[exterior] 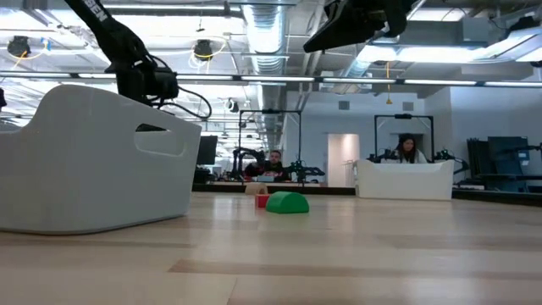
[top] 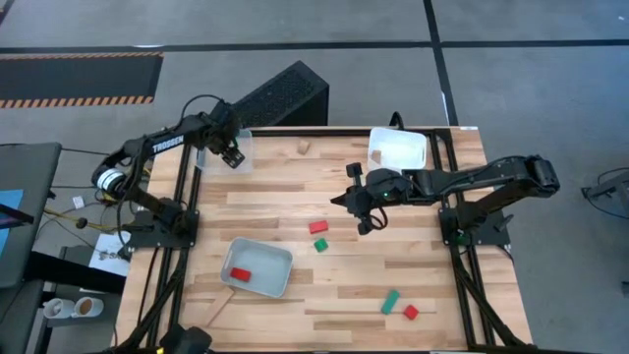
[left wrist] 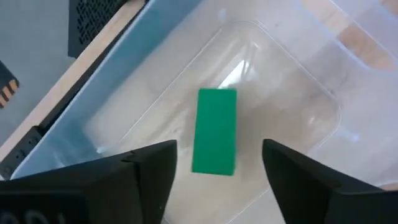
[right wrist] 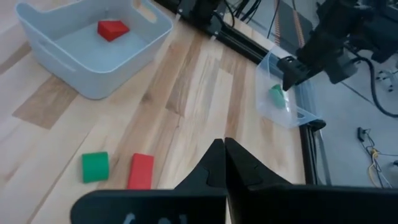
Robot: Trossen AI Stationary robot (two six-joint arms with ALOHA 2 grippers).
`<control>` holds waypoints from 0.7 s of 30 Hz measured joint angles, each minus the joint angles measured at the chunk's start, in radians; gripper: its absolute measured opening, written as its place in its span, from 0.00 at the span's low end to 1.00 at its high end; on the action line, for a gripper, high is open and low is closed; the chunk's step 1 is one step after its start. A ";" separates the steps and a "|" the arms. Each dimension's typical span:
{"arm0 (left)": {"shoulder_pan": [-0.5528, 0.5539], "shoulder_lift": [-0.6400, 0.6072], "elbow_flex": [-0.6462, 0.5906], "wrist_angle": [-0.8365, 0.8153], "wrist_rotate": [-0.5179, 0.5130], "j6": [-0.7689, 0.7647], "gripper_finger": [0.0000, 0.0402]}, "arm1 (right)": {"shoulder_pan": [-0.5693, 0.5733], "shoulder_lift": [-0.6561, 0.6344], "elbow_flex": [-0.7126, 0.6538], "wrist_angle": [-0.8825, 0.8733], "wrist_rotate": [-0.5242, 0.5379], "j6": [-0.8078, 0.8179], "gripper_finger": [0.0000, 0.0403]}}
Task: Sort & place blocks by color
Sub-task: Put the bottom brown block into the white bin
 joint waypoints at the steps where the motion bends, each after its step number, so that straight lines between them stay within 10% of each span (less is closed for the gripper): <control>1: 0.000 -0.003 0.004 -0.002 0.008 -0.011 0.59 | -0.001 0.000 0.000 0.006 0.000 0.000 0.02; 21: -0.367 -0.633 0.047 -0.009 0.271 -0.155 0.55 | 0.015 0.000 0.000 0.123 0.000 0.097 0.02</control>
